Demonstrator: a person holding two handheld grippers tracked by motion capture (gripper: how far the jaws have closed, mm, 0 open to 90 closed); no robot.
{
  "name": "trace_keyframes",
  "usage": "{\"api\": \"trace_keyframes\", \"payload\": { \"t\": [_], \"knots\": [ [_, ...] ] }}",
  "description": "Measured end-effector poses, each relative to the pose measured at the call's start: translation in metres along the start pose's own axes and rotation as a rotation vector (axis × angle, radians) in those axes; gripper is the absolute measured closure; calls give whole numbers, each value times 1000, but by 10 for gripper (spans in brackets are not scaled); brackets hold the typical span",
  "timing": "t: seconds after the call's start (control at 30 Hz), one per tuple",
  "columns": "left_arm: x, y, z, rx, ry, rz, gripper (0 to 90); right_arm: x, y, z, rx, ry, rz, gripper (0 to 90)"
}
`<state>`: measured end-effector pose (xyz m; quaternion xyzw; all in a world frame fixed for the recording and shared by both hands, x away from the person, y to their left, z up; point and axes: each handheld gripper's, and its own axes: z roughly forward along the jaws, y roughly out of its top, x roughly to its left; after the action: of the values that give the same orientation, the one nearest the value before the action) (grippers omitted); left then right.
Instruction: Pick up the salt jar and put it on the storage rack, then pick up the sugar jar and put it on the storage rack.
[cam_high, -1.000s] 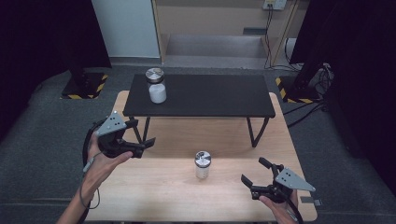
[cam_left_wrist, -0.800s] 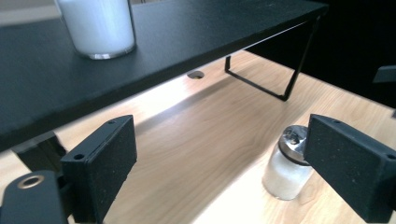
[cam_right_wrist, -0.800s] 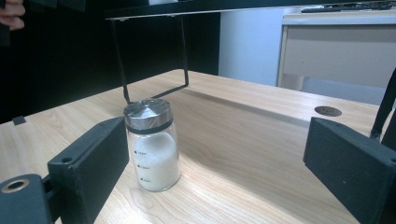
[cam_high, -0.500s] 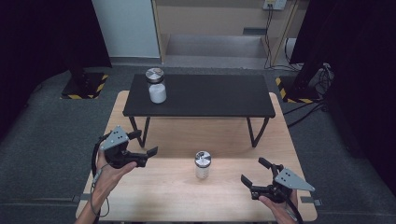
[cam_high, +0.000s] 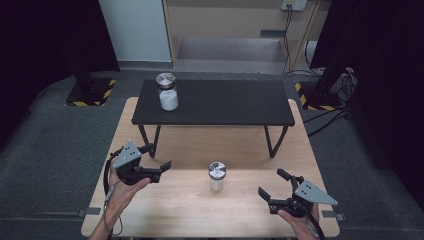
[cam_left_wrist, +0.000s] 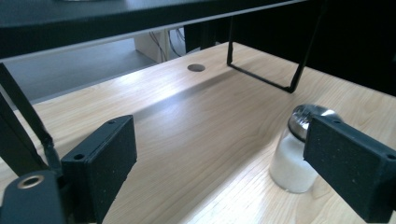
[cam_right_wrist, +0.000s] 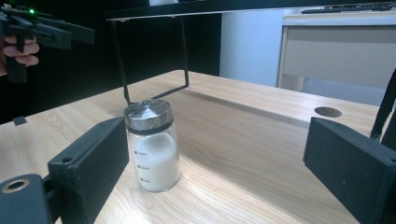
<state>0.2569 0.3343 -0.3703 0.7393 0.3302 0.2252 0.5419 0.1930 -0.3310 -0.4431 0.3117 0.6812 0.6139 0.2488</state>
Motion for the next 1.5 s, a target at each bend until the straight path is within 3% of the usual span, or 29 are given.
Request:
{"api": "trace_keyframes", "payload": {
  "t": [0.2,0.6,0.77,1.3,1.5],
  "knots": [
    [2,-9,2,-16,-8,-32,87,0,0,0,1,4,-2,68],
    [-3,-16,5,6,-1,3,87,-1,0,1,-1,2,4,68],
    [-1,-19,6,-4,-15,-19,87,0,0,1,-6,0,5,68],
    [-3,-19,4,12,-3,5,87,1,0,0,-3,3,1,69],
    [1,-22,3,7,-10,-12,86,0,0,0,-8,-9,10,68]
  ]
}}
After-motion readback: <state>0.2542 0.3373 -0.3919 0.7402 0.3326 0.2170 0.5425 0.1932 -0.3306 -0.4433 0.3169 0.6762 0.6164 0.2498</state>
